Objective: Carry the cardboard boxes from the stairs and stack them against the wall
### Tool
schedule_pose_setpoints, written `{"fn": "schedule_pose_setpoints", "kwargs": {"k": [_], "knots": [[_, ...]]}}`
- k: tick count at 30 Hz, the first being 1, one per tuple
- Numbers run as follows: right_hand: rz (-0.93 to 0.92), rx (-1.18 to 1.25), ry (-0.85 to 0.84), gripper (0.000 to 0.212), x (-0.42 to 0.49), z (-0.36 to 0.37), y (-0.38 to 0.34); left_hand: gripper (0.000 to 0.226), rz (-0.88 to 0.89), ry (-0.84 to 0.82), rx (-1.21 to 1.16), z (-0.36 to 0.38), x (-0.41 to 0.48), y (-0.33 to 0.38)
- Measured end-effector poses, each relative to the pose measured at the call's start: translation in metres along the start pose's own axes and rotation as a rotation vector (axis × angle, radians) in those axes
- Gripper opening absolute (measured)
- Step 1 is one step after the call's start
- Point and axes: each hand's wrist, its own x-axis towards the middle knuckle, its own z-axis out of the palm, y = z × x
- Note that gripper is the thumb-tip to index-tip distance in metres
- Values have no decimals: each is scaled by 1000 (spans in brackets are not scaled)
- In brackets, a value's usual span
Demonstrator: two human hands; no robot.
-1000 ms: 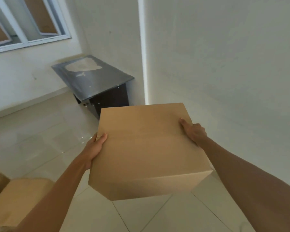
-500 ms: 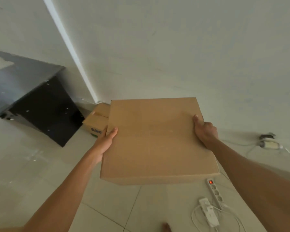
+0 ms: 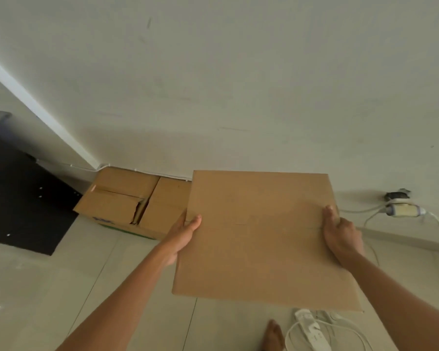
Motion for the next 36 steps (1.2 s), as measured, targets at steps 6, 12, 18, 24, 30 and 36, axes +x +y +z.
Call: {"fn": "schedule_pose_setpoints", "kwargs": {"k": [6,12,18,24,30,36], "knots": [[72,-4,31,80,78,58,47,61,-78,-74,7,47,112,-43],[162,-8,8,80,139,145,103,29,-123,-52,5,86,210,-105],[255,23,-26,75,194,208,155,51,-163,-107,110,120,285,-150],[272,87,-37,70,235,257,173,56,-222,-95,144,135,347,-181],[266,177,-110,67,266,309,171,58,-207,-13,209,133,392,-207],[314,249,-64,63,287,340,167,64,-108,100,329,138,429,-198]]}}
